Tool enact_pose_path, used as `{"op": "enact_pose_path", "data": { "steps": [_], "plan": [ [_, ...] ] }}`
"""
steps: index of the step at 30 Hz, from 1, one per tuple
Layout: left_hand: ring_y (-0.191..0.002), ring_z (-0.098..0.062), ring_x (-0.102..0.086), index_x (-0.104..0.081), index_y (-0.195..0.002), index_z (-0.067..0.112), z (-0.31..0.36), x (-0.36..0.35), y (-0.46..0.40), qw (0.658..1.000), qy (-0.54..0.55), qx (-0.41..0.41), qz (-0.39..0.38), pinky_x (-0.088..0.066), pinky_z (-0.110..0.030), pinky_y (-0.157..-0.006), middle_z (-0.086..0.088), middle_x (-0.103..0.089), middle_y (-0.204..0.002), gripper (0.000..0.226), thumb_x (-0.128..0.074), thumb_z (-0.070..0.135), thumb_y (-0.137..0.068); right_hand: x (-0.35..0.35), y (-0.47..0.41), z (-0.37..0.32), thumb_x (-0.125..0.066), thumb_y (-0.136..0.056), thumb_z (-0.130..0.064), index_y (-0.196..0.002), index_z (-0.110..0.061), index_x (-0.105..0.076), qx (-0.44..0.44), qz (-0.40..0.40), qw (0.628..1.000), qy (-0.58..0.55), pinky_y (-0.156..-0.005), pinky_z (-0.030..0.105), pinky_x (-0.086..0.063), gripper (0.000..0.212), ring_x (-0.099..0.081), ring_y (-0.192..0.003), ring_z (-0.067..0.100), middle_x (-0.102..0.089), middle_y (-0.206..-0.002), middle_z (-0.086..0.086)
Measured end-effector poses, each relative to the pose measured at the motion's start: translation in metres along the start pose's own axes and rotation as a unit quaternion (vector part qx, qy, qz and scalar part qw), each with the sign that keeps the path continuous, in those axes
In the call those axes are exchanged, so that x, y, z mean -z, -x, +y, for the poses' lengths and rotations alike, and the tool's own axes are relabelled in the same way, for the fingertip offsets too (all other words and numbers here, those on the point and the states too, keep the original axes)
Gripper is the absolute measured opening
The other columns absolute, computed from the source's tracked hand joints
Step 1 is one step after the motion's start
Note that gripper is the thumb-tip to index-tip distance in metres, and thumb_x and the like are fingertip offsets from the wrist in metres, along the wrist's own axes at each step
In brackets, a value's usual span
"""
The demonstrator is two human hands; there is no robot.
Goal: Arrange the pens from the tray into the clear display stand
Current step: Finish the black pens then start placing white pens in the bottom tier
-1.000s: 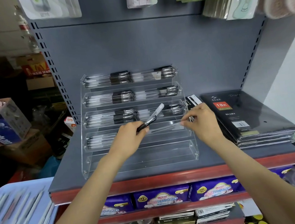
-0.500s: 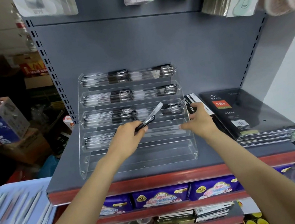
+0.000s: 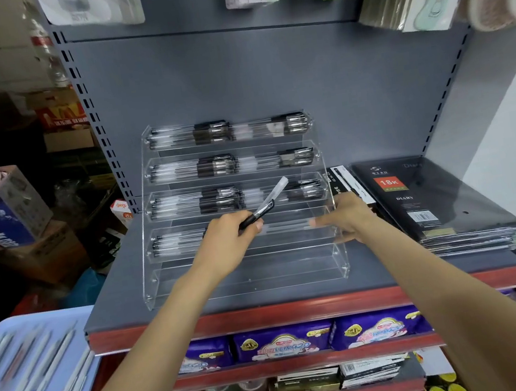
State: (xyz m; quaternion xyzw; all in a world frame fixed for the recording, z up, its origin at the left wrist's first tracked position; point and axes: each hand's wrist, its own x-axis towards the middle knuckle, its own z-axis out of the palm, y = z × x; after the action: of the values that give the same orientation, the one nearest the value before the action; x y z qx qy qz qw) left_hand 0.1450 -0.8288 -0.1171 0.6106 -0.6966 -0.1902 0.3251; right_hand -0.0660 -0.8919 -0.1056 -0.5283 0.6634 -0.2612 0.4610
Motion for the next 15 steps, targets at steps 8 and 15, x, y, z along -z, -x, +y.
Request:
{"op": "enact_pose_path", "data": {
  "steps": [8,15],
  "plan": [
    [-0.068,-0.019,-0.044,-0.062,-0.081,0.007,0.005,0.005,-0.001,0.999,-0.029,-0.037,-0.028,-0.030,-0.022,-0.060,-0.002,-0.045,-0.072,0.025,-0.059,0.030,-0.090,0.007,0.022,0.005,-0.072,-0.081,-0.023,-0.132,-0.015,-0.044,0.196,0.146,0.968,0.050,-0.080,0.025,-0.041,0.059,-0.053,-0.096,0.018,-0.052,-0.113,0.007],
    [-0.057,-0.015,-0.035,-0.063,-0.078,0.006,0.019,0.006,-0.005,0.997,-0.003,-0.044,-0.065,-0.023,-0.022,-0.051,-0.003,-0.042,-0.062,0.024,-0.068,0.030,-0.084,0.008,0.036,-0.001,-0.065,-0.085,-0.006,-0.092,-0.015,-0.067,0.310,0.001,0.950,-0.017,-0.059,0.016,-0.048,0.011,-0.059,-0.063,0.001,-0.063,-0.078,0.000]
  ]
}}
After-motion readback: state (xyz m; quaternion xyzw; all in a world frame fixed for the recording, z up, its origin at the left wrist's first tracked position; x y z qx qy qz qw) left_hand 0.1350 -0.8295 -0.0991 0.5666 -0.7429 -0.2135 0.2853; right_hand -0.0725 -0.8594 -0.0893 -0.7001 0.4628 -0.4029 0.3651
